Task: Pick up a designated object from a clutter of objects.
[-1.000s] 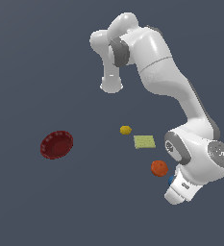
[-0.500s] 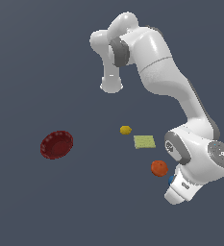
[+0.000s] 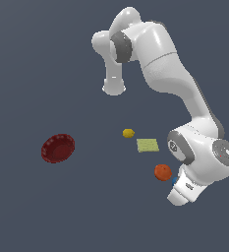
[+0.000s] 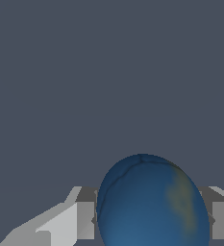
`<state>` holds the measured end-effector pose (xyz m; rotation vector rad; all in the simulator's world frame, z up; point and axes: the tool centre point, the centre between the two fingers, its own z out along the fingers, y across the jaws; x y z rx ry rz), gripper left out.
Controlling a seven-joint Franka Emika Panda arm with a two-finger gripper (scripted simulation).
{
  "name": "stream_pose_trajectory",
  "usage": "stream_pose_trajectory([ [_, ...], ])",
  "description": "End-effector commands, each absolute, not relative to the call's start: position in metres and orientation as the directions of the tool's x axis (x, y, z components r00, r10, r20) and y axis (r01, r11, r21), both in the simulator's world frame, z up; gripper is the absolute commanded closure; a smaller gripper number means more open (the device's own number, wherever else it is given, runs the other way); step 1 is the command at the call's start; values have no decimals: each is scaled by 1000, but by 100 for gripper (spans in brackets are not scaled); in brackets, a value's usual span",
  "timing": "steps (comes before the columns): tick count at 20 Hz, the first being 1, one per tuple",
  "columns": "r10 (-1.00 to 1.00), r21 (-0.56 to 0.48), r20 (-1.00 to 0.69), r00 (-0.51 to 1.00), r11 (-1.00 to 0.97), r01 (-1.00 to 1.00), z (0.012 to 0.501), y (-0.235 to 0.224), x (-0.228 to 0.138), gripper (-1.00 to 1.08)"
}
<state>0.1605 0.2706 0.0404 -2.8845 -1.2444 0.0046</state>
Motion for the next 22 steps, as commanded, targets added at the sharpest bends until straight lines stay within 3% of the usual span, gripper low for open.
stream_pose_trajectory([
  [1, 727, 0, -1, 686, -686, 727, 47, 270, 157, 108],
  [22, 727, 3, -3, 686, -686, 727, 154, 248, 74, 108],
])
